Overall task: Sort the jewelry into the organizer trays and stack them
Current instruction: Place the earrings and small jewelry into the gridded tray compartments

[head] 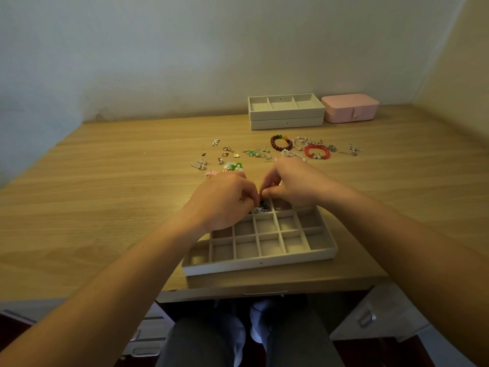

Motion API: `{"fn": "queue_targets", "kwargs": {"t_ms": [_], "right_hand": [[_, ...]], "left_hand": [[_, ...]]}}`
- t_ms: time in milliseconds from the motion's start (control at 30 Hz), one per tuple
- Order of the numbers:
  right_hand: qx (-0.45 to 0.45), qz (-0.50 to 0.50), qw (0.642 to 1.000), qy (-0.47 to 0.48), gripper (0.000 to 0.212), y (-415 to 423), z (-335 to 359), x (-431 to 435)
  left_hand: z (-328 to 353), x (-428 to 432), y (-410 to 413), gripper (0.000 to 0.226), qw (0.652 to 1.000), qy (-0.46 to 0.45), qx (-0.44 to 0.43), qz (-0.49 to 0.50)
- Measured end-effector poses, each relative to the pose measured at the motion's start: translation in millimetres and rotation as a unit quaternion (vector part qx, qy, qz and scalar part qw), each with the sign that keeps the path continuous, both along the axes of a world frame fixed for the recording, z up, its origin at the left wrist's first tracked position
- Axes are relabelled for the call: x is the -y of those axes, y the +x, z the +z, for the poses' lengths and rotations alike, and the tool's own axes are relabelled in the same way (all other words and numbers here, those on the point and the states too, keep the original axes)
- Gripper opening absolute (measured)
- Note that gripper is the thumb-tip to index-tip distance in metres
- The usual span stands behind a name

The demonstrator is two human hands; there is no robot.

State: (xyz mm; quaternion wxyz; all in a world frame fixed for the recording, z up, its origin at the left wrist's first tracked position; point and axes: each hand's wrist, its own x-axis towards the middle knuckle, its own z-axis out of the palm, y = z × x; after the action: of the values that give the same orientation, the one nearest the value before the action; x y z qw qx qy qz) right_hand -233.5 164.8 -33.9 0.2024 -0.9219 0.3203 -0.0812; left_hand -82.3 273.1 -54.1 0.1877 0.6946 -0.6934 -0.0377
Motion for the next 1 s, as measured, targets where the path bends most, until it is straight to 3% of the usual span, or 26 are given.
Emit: {"fn": "queue_targets", "kwargs": {"t_ms": [200,433,567,767,1000], "right_hand": [[0.017,-0.013,0.998,0.051,0.006,1.6,4.4,-3.3],[0.013,-0.019,1.000,0.011,0.004,8.0,0.9,-2.7],[0.016,-0.025,1.000,-0.007,0.013,5.7,0.5,-1.4],[-0.022,0.017,0.998,0.054,0.030,-1.0,7.0,-0.8],[-0.031,0.020,0.998,0.054,0.032,-2.1,6.3,-2.1]], "left_hand": [[-1.7,-5.4,-2.1,0.025,0.999,0.020,0.027,-0.019],[-0.3,-7.6,-1.7,0.029,0.999,0.034,0.022,-0.023],[-0.9,-7.8,2.3,0.027,1.000,0.002,-0.017,-0.002],[-0.5,-4.3,7.5,0.030,0.998,0.001,-0.053,0.025],[-4.9,-0.6,9.1,0.026,0.994,-0.015,-0.097,0.038]]}}
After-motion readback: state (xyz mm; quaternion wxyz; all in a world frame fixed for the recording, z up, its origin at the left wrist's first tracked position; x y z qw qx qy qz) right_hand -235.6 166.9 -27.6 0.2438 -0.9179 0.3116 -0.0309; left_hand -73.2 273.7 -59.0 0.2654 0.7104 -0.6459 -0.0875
